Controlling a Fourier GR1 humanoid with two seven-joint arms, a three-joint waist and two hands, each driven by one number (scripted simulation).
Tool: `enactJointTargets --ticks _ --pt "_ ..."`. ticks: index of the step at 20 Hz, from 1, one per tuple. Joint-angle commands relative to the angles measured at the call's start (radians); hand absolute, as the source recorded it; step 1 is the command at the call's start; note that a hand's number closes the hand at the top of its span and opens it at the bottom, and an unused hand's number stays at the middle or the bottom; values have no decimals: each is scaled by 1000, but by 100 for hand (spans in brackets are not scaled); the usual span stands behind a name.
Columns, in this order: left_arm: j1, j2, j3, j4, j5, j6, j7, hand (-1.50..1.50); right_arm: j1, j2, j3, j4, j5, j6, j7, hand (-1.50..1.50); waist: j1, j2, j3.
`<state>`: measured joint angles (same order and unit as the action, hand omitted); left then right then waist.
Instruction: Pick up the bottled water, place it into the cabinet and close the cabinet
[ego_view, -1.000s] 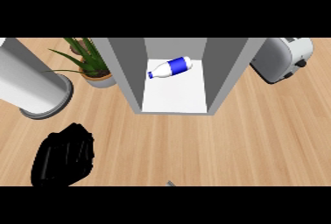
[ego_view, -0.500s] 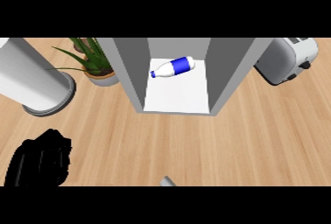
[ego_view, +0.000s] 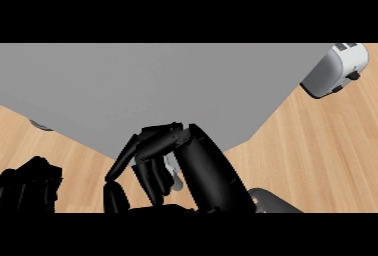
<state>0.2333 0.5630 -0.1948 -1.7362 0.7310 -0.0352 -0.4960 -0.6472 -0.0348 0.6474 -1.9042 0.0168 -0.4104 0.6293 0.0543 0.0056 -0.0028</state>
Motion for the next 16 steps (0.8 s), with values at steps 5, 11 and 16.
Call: enactJointTargets --ticks 5,11,16 --pt "39 -2 30 4 -6 -63 -34 150 -123 34 -305 434 -272 217 -228 150 -13 7 3" --pt "65 2 59 20 -15 -94 -35 150 -182 -33 -421 658 -299 365 -359 150 -23 4 3" --pt "33 52 108 5 43 -120 19 150 -204 -69 -453 730 -304 409 -396 150 -15 11 3"
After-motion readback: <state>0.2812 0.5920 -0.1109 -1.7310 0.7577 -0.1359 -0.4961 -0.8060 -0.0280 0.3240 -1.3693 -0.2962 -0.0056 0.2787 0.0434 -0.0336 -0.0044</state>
